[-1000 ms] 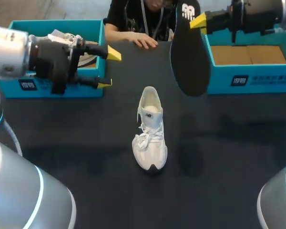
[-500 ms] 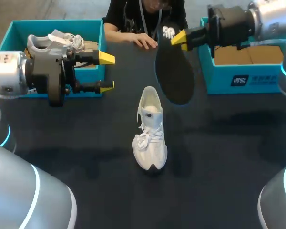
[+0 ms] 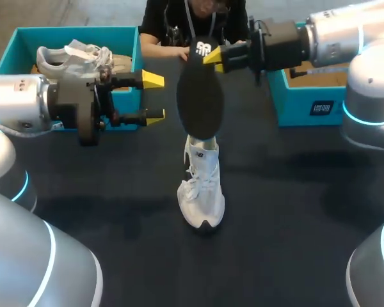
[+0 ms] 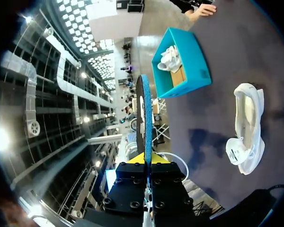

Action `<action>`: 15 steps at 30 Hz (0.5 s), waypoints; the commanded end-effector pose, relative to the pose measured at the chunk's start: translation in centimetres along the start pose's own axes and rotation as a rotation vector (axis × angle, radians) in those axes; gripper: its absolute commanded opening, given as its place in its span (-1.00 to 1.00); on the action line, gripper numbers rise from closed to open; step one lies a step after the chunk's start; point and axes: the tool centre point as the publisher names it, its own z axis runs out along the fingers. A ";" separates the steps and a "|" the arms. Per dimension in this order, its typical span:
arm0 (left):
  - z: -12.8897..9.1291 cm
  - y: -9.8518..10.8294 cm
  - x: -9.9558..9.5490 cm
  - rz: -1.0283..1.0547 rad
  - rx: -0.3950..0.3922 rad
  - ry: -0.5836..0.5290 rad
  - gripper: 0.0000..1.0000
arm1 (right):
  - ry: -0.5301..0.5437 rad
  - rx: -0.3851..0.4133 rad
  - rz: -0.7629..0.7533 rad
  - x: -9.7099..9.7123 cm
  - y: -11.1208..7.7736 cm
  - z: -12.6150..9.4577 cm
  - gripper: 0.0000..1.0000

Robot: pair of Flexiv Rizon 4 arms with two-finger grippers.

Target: Take the shoe out of the shoebox, open the shoe tongue, remove and reinsert the insole, then place the shoe into the shoebox

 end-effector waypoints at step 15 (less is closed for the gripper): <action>2.0 1.1 0.1 0.004 -0.027 -0.013 0.24 | 0.022 0.014 -0.002 0.1 -0.8 3.3 -1.00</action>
